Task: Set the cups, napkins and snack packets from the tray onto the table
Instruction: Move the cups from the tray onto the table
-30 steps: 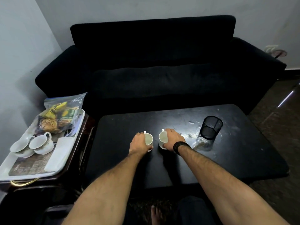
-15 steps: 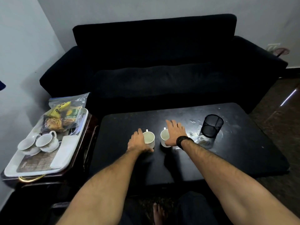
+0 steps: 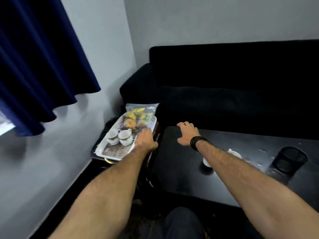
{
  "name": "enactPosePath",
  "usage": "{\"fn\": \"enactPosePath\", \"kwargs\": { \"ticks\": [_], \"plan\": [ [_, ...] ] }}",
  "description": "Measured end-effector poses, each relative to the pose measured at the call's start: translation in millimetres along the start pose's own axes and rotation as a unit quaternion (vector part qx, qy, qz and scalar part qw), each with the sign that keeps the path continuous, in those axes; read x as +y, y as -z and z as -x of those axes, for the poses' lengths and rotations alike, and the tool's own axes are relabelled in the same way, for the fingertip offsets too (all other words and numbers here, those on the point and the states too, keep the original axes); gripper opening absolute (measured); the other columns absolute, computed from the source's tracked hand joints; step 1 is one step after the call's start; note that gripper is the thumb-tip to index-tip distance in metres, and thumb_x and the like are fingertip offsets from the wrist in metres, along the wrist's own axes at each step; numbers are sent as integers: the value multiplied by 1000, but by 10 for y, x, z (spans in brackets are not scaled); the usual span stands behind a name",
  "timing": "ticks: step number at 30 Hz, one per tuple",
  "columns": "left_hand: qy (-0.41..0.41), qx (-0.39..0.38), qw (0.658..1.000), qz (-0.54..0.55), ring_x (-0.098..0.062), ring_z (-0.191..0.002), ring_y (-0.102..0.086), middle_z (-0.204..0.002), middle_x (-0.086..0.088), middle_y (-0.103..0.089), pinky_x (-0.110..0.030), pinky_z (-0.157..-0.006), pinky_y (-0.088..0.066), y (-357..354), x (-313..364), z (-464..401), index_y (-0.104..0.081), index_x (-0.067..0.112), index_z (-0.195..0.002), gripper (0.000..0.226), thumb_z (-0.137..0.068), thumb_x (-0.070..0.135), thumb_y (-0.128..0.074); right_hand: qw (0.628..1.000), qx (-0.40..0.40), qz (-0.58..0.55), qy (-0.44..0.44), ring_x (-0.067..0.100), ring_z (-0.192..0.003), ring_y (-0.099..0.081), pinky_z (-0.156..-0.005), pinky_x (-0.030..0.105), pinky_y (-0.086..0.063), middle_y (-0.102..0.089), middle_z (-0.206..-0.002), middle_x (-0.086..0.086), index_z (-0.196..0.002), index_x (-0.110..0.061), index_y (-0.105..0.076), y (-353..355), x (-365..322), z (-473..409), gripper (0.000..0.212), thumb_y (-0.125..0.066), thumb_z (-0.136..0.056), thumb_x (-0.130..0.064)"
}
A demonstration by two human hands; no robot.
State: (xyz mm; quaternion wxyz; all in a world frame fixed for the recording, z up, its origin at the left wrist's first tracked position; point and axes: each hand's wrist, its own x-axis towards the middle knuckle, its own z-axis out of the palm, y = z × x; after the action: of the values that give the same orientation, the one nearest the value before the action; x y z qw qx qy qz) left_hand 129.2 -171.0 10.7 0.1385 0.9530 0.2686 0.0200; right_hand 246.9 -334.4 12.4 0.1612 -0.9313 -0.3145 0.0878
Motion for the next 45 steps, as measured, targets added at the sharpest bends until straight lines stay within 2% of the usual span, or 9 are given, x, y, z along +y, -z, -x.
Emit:
{"fn": "enactPosePath", "kwargs": {
  "ticks": [9, 18, 22, 26, 32, 35, 38, 41, 45],
  "plan": [
    [127, 5, 992, -17, -36, -132, -44, -138, -17, -47, -43, -108, -40, 250, -1420, 65, -42, 7, -136, 60, -80, 17, -63, 991, -68, 20, 113, 35, -130, -42, -104, 47, -40, -42, -142, 12, -142, -15, -38, -708, -1395, -344, 72, -69, -80, -33],
    [145, 0, 989, -10, -37, -132, -41, -141, -18, -39, -45, -106, -40, 111, -1777, -651, -29, 15, -148, 73, -85, 30, -66, 988, -98, -43, 108, 39, -128, -47, -102, 45, -45, -42, -141, 18, -146, -26, -30, -1188, -1945, -1013, 83, -73, -77, -42],
    [147, -7, 989, -5, -41, -140, -32, -149, -19, -31, -55, -111, -36, 25, -1852, -969, -22, 24, -154, 79, -88, 27, -65, 991, -99, -28, 89, 43, -132, -43, -108, 54, -38, -41, -142, 23, -148, -26, -24, -1370, -2106, -1320, 82, -70, -82, -40],
    [141, -46, 989, -12, -42, -135, -40, -147, -22, -36, -50, -110, -39, -41, -1975, -1180, -29, 21, -152, 80, -84, 28, -68, 994, -75, -44, 72, 41, -127, -47, -104, 51, -38, -44, -139, 20, -146, -27, -32, -1541, -2171, -1478, 66, -63, -88, -37],
    [163, -57, 985, -21, -41, -124, -51, -138, -17, -42, -48, -102, -46, -31, -2007, -1170, -44, 19, -139, 69, -78, 32, -74, 993, -51, -61, 89, 40, -116, -55, -95, 47, -42, -48, -132, 18, -138, -20, -38, -1617, -2107, -1461, 64, -67, -84, -37],
    [170, -31, 984, -35, -38, -123, -53, -136, -14, -43, -47, -98, -46, 62, -1945, -1018, -45, 17, -135, 63, -83, 39, -72, 990, -46, -88, 99, 40, -115, -56, -93, 48, -46, -49, -130, 17, -135, -18, -37, -1476, -2072, -1392, 69, -72, -79, -37],
    [162, 9, 986, -23, -39, -126, -51, -136, -17, -44, -47, -101, -44, 258, -1815, -902, -41, 7, -136, 70, -83, 37, -74, 988, -20, -110, 105, 40, -112, -58, -86, 46, -51, -49, -127, 16, -137, -19, -32, -1207, -2031, -1276, 77, -76, -76, -30],
    [134, 36, 990, -14, -36, -122, -53, -133, -19, -49, -42, -99, -44, 496, -1580, -803, -43, 0, -134, 73, -84, 44, -72, 986, 13, -132, 100, 39, -109, -60, -78, 40, -48, -51, -125, 15, -131, -15, -32, -856, -1890, -1170, 69, -74, -76, -28],
    [86, 73, 993, -40, -34, -117, -56, -126, -17, -58, -40, -91, -47, 680, -1116, -673, -53, 3, -127, 72, -82, 57, -66, 985, 36, -152, 71, 36, -113, -58, -85, 41, -51, -54, -128, 13, -132, -14, -35, -338, -1445, -965, 73, -76, -73, -28]
  ]
}}
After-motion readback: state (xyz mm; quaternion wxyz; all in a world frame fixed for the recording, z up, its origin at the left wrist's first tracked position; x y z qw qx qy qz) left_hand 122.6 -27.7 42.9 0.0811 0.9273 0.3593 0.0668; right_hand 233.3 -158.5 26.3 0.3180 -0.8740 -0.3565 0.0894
